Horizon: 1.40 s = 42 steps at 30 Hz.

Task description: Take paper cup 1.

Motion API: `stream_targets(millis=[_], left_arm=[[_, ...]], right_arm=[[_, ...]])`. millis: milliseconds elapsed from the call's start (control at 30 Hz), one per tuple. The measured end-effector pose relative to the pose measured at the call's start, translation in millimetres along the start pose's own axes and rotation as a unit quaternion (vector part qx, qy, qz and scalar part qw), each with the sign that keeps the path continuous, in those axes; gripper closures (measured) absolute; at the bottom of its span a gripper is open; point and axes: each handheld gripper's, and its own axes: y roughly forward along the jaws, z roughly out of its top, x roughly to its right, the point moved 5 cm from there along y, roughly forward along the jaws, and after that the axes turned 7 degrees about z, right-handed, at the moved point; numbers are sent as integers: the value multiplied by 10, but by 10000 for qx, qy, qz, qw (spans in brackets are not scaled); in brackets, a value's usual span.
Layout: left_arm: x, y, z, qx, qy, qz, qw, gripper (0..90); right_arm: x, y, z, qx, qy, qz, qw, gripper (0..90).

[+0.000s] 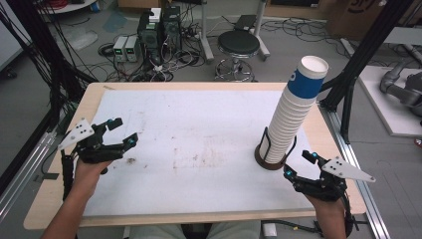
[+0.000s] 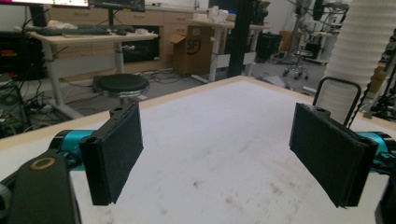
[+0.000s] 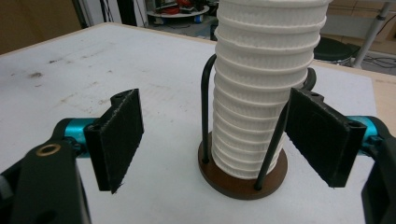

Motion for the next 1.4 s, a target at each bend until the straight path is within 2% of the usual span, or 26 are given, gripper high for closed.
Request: stream_targets(millis=[167,300,333,367,433,467,600,733,767,833,867,900,967,1067,1100,1133,1400], left_arm=[[114,193,290,-28,11,-299,9995,165],[242,362,518,-39,38,-595,9982,164],[242,362,518,-39,38,-595,9982,164],[322,460,622,-79,87,-761,9970,164],[398,562,719,-119,171,-874,9960,164],[398,562,719,-119,171,-874,9960,164],[597,808,911,-194,243,-1174,9926,164],[767,980,1061,-192,311,-1360,9900,164],[767,980,1061,-192,311,-1360,9900,164],[860,1061,1147,-167,331,-1483,9882,164],[947,1144,1223,-148,290,-1629,9861,164],[947,1144,1223,-148,290,-1629,9861,164],[1073,1263,1320,-150,254,-1819,9829,165],[1197,1379,1403,-178,333,-1937,9803,166],[1197,1379,1403,-178,333,-1937,9803,165],[1264,1458,1453,-199,358,-2010,9787,165],[1446,1685,1589,-169,399,-2139,9759,166]], right_arm=[[-8,31,1,-28,33,72,10000,201],[-11,42,-23,-97,5,116,9999,201],[-18,37,-30,-123,34,122,9998,201],[-18,32,-33,-126,21,131,9998,201],[-13,13,-32,-120,34,105,9999,201],[-8,3,-29,-111,23,100,9999,201],[-4,-33,-10,-88,34,90,9999,201],[-6,-48,1,-71,50,85,9999,201],[-6,-49,1,-72,48,85,9999,201],[-5,-48,-2,-83,34,90,9999,201],[-7,-47,-3,-91,33,93,9999,201],[-7,-47,-3,-91,33,93,9999,201],[-7,-52,-4,-104,12,93,9999,201],[-4,-66,1,-88,14,95,9999,201],[-4,-69,2,-87,11,98,9999,201],[-9,-69,2,-92,26,110,9999,201],[6,-97,10,-44,37,120,9999,201]])
